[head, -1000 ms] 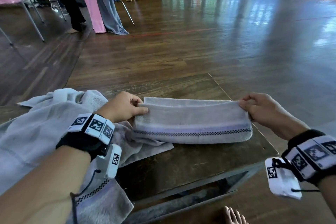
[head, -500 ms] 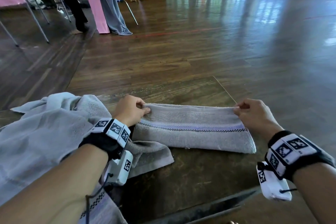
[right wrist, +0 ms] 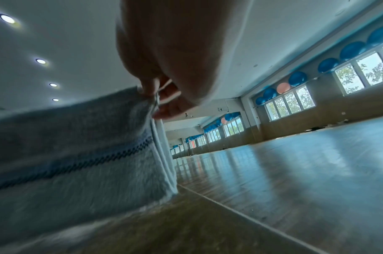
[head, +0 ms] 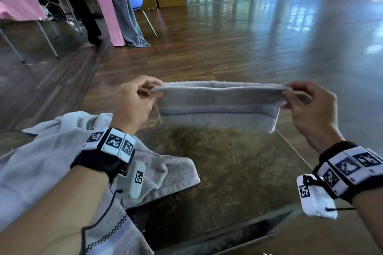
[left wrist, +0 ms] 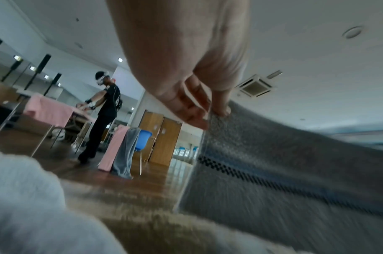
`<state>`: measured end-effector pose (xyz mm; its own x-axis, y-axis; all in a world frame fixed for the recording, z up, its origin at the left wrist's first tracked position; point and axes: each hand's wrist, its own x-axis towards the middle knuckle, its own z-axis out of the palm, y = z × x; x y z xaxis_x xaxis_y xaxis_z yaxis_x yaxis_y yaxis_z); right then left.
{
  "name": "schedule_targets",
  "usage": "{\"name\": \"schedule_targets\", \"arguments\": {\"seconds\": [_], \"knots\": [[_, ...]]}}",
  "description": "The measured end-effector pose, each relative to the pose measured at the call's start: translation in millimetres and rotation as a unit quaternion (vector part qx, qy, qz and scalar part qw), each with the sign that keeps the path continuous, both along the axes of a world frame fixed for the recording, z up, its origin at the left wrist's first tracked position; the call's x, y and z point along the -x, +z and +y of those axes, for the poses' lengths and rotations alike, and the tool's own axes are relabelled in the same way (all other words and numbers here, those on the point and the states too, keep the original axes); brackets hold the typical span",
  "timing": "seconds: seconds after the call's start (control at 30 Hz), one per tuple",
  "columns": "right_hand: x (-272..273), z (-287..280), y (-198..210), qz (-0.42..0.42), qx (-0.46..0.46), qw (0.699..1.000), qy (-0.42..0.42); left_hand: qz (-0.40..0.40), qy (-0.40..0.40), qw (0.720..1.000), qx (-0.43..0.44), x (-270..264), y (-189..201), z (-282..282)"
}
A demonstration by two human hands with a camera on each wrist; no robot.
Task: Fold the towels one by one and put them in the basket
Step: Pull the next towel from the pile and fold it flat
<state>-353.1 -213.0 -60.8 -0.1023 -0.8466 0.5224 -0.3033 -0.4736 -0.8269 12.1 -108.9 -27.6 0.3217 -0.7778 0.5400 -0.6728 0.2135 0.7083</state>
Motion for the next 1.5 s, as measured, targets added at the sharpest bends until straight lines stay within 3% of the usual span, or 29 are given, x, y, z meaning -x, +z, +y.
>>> {"name": "schedule_targets", "arguments": {"seconds": [0.07, 0.17, 0.23, 0.3, 0.37, 0.47, 0.53, 0.67, 0.73, 0.9, 1.0, 1.17, 1.3, 1.4, 1.5], "knots": [[5.8, 6.0, 5.3, -0.012, 0.053, 0.998, 0.01, 0.021, -0.022, 0.999, 0.041, -1.8, 6.3, 6.9], [18.9, 21.7, -5.2, 0.078, 0.031, 0.995, 0.06, -0.09, -0.018, 0.996, 0.009, -5.7, -1.6, 19.4], [31.1, 33.3, -25.7, 0.177, -0.068, 0.973, 0.131, -0.144, -0.04, 0.979, -0.137, -7.4, -17.3, 29.1], [39.4, 46.3, -43.9, 0.261, -0.176, 0.931, 0.187, -0.164, -0.073, 0.931, -0.319, -6.8, -33.7, 38.5], [39.4, 51.3, -50.5, 0.288, -0.206, 0.921, 0.163, -0.138, -0.053, 0.912, -0.383, -5.2, -42.7, 42.1], [28.6, 51.8, -49.4, 0.302, -0.162, 0.936, 0.077, -0.08, 0.044, 0.924, -0.371, 0.6, -45.6, 39.0], [18.9, 53.0, -49.3, 0.328, -0.171, 0.928, 0.042, -0.098, 0.087, 0.913, -0.385, 5.0, -49.0, 35.7], [7.4, 50.1, -53.3, 0.377, -0.213, 0.901, 0.018, -0.134, 0.127, 0.896, -0.404, 16.1, -52.7, 31.8], [5.0, 46.5, -51.8, 0.367, -0.229, 0.902, 0.01, -0.15, 0.139, 0.892, -0.404, 19.3, -51.0, 31.8], [7.1, 42.0, -39.2, 0.313, -0.225, 0.923, -0.014, -0.114, 0.138, 0.913, -0.366, 11.0, -37.7, 30.6], [10.4, 44.1, -30.3, 0.303, -0.22, 0.927, -0.003, -0.1, 0.129, 0.92, -0.358, 8.5, -29.2, 31.6], [11.2, 54.2, -31.8, 0.402, -0.267, 0.876, 0.023, -0.126, 0.119, 0.903, -0.393, 14.9, -43.1, 35.6], [-0.2, 59.8, -31.3, 0.419, -0.177, 0.89, -0.019, -0.183, 0.107, 0.926, -0.313, 15.8, -51.3, 31.9], [-9.6, 59.3, -34.3, 0.408, -0.103, 0.904, 0.077, -0.222, 0.0, 0.938, -0.265, 22.6, -54.0, 26.0], [-18.8, 60.7, -40.5, 0.456, -0.112, 0.864, 0.181, -0.258, -0.079, 0.905, -0.329, 32.5, -61.0, 23.3]]}}
